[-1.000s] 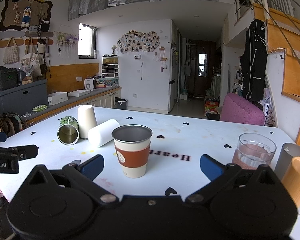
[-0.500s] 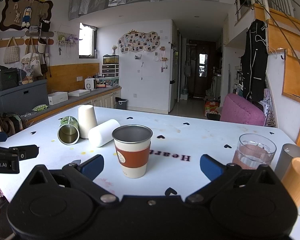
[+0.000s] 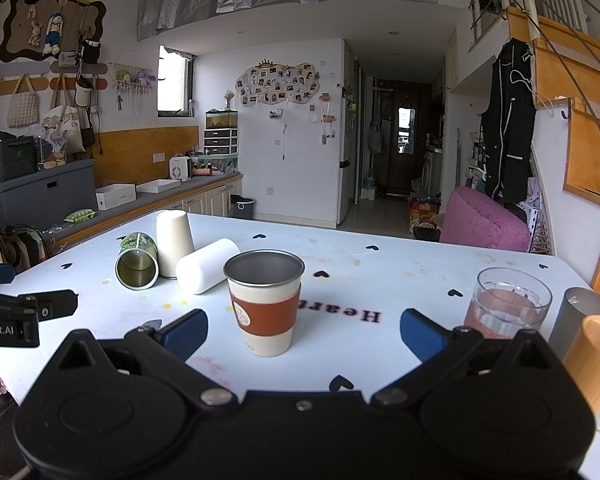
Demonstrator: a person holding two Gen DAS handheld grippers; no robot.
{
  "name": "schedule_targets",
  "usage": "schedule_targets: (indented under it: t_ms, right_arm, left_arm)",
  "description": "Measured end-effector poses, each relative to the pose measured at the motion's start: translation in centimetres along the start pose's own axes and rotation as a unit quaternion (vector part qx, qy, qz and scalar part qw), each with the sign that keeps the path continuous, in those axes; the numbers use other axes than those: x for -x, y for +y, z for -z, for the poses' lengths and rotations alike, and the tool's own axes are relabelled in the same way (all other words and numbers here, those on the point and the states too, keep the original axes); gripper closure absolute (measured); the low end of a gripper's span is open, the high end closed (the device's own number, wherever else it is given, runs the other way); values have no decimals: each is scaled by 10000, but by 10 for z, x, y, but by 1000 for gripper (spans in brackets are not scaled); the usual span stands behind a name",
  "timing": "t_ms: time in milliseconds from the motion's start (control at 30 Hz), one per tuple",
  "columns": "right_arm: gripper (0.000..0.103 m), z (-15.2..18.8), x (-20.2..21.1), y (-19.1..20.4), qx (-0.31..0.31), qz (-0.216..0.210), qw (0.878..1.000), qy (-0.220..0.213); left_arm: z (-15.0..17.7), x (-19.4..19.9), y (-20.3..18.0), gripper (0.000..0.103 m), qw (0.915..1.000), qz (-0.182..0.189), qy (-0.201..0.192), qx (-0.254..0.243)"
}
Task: Flip cup upright
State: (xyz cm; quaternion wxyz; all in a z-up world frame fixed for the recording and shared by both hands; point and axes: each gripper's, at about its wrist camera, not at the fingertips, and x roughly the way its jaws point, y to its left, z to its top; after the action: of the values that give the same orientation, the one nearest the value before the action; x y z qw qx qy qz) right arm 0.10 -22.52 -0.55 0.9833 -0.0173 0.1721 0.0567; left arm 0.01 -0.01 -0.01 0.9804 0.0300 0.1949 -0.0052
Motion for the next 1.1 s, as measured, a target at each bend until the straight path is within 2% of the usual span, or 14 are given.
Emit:
schedule_targets:
  t_ms: [733,967,1100]
  right_arm:
    - [0,4,0,-3,-35,-13,10000,-15]
    - [0,6,4,-4,-80,-31,10000,-5]
    - [0,4,4,-5,-126,-53,9999,24]
  left_arm:
    - [0,0,-1,0,10000,57,-48,-58]
    - [0,-30,-8,0,9990,398,-69,-202]
    - [-3,-58,-7,2,9951,902,3,-394]
